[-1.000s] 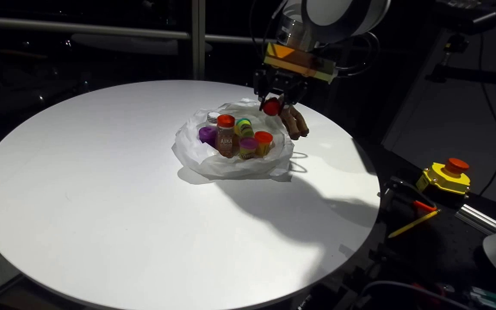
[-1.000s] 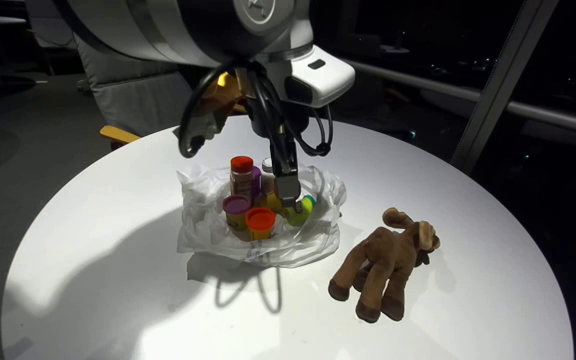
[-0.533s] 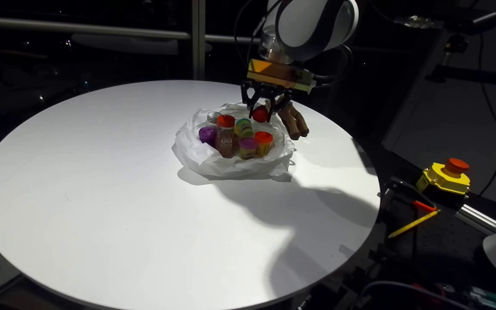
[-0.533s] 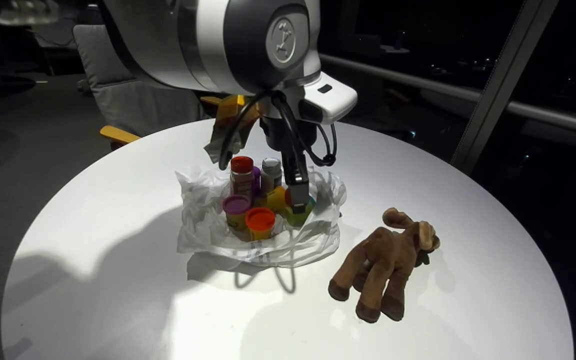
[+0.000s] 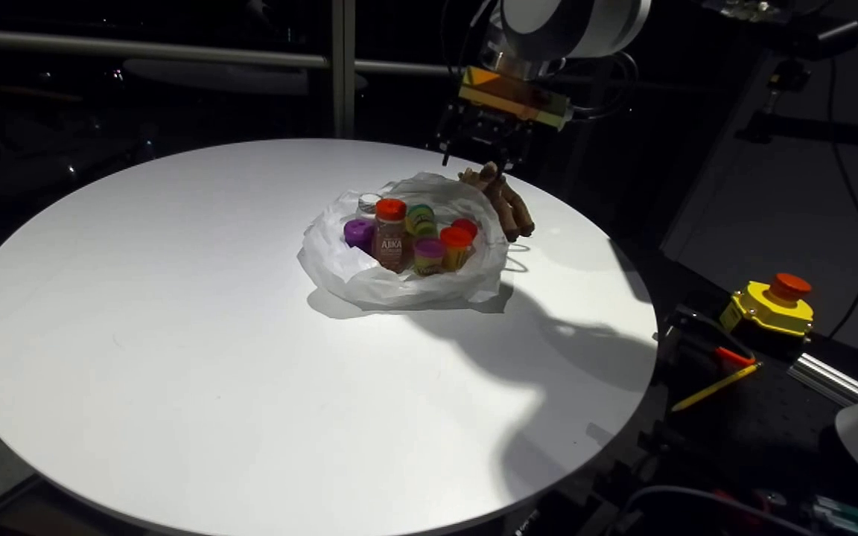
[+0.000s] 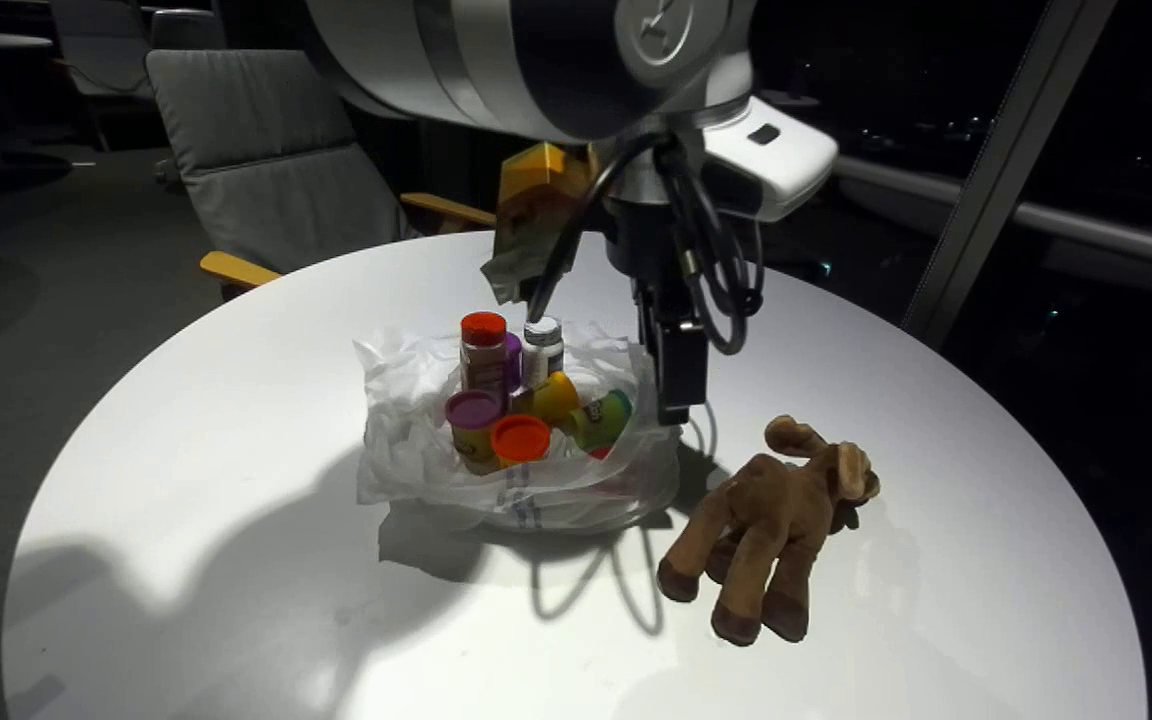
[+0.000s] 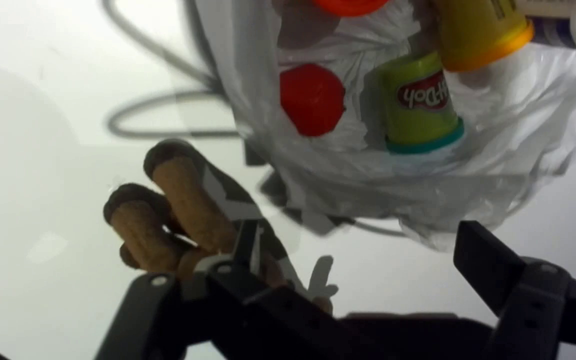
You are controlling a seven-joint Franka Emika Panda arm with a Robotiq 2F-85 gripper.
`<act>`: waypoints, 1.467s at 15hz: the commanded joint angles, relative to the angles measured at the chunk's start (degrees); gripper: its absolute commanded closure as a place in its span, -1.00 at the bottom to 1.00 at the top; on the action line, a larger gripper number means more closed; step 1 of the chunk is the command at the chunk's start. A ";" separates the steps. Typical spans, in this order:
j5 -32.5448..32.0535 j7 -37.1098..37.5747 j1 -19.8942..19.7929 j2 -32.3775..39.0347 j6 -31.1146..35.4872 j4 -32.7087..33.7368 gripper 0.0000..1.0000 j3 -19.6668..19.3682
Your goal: Pick up all the objects from the table and put them in the plastic bag.
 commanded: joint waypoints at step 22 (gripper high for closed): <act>-9.39 -10.49 2.43 13.22 -4.55 9.65 -0.16 -11.37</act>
